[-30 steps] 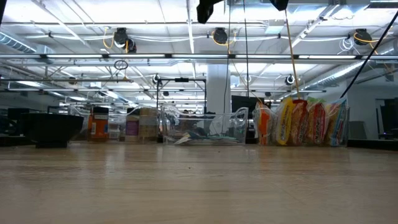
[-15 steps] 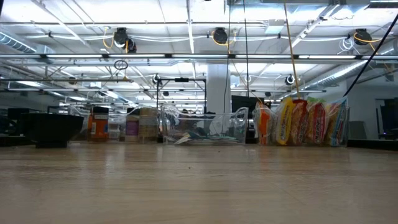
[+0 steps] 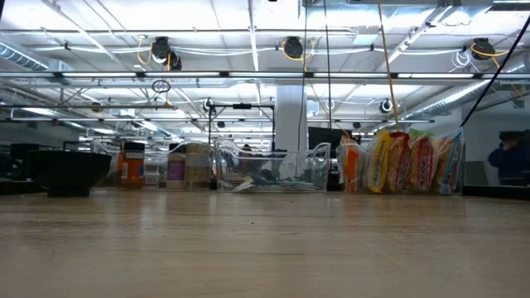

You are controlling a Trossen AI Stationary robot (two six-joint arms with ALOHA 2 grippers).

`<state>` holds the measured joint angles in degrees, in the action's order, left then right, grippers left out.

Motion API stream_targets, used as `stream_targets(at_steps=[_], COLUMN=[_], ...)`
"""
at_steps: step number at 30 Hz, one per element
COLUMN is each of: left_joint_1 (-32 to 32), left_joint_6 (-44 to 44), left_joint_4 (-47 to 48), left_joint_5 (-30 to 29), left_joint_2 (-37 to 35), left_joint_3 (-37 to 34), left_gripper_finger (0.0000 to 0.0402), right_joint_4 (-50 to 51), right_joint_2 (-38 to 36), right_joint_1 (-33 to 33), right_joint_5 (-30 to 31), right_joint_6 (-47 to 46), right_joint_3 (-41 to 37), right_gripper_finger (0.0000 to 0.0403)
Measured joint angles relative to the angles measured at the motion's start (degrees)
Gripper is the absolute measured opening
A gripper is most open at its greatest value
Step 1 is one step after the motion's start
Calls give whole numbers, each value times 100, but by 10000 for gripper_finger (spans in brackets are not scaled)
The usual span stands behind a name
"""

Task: Pick & Place Food Item
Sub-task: Put the green seasoning bottle into the left transparent bin

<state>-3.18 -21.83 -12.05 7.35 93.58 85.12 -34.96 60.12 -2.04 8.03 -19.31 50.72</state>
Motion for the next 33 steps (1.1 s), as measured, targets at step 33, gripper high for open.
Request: stream_targets(at_steps=[33], left_joint_1=[-35], left_joint_6=[111], left_joint_4=[144], left_joint_5=[333], left_joint_2=[4], left_joint_3=[-4], left_gripper_finger=[344], right_joint_4=[476], right_joint_2=[-63], right_joint_1=[20], right_joint_5=[-123], right_joint_6=[161], right_joint_3=[0], right_gripper_finger=[187])
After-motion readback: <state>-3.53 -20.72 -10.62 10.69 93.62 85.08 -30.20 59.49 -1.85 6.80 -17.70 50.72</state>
